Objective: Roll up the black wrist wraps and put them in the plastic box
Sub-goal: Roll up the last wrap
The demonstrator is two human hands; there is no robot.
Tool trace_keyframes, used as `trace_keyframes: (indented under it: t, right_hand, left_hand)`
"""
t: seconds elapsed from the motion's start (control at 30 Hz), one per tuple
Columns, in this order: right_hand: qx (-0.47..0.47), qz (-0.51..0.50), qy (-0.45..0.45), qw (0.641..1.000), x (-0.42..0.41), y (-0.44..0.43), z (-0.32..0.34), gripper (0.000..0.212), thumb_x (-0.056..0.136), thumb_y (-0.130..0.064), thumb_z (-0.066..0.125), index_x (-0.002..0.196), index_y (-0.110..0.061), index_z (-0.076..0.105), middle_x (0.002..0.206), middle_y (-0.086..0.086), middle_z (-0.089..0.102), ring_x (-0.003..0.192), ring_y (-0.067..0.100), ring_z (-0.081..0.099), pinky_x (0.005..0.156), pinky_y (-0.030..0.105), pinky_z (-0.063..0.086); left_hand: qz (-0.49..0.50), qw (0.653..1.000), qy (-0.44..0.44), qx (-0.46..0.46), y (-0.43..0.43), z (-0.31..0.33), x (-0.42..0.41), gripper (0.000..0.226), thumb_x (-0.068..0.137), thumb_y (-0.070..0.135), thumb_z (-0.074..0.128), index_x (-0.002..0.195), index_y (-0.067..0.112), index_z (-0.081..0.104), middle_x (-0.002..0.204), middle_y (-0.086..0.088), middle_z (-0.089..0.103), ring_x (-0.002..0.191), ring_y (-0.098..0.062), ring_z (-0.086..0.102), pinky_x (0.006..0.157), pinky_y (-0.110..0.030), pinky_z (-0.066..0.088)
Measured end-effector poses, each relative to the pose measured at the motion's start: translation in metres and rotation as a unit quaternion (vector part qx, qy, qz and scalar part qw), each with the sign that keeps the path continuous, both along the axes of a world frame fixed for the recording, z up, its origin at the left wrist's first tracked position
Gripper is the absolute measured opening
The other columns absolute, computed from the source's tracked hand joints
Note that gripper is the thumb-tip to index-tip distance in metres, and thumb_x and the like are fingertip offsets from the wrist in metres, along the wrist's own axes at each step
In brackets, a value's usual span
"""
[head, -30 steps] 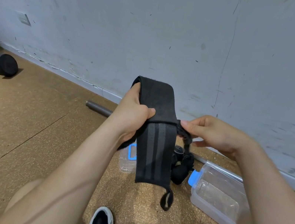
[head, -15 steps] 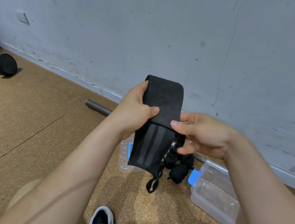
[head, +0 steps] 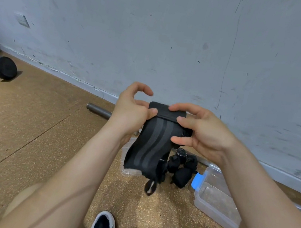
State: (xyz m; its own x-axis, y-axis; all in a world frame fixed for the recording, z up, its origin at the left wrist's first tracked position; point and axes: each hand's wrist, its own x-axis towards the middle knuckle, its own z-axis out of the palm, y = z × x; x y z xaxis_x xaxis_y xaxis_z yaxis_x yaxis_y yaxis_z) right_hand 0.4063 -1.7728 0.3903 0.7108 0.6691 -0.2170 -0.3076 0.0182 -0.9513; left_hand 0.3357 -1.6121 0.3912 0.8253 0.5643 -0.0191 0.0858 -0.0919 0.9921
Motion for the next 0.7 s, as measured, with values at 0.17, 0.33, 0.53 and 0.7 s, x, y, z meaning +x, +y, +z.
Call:
trace_keyframes:
  t: [0.17, 0.33, 0.53, 0.7]
  right_hand:
    - [0.065, -0.019, 0.080, 0.994, 0.001, 0.002, -0.006, 0.032, 0.096, 0.012, 0.044, 0.099, -0.003, 0.071, 0.120, 0.021, 0.064, 0.096, 0.028, 0.069, 0.062, 0.032, 0.060]
    - [0.141, -0.115, 0.111, 0.977, 0.009, 0.001, -0.004, 0.028, 0.094, 0.015, 0.044, 0.095, 0.003, 0.069, 0.109, 0.023, 0.067, 0.094, 0.032, 0.070, 0.065, 0.034, 0.061]
    - [0.147, -0.195, 0.135, 0.960, 0.012, 0.001, -0.007, 0.025, 0.095, 0.016, 0.041, 0.093, 0.008, 0.065, 0.103, 0.020, 0.062, 0.091, 0.031, 0.065, 0.065, 0.034, 0.063]
    - [0.156, -0.238, 0.143, 0.948, 0.015, 0.002, -0.006, 0.026, 0.096, 0.015, 0.040, 0.092, 0.006, 0.065, 0.102, 0.018, 0.060, 0.093, 0.031, 0.063, 0.067, 0.035, 0.063]
  left_hand:
    - [-0.065, 0.995, -0.023, -0.070, -0.003, 0.001, -0.005, 0.026, 0.092, -0.011, 0.056, 0.082, 0.011, 0.066, 0.071, -0.006, 0.070, 0.062, -0.019, 0.066, 0.053, -0.027, 0.052]
    - [-0.274, 0.958, -0.040, -0.078, 0.008, 0.008, -0.020, 0.027, 0.098, 0.000, 0.047, 0.099, 0.014, 0.070, 0.103, -0.003, 0.071, 0.094, -0.012, 0.068, 0.077, -0.028, 0.055]
    - [-0.378, 0.903, 0.129, 0.157, 0.019, -0.003, -0.038, 0.055, 0.076, -0.025, 0.060, 0.110, 0.018, 0.067, 0.114, -0.010, 0.068, 0.107, -0.023, 0.067, 0.091, -0.041, 0.056]
    - [-0.308, 0.924, 0.152, 0.169, 0.019, -0.009, -0.038, 0.028, 0.077, -0.007, 0.078, 0.097, 0.011, 0.073, 0.079, -0.003, 0.076, 0.078, -0.009, 0.070, 0.082, -0.029, 0.058]
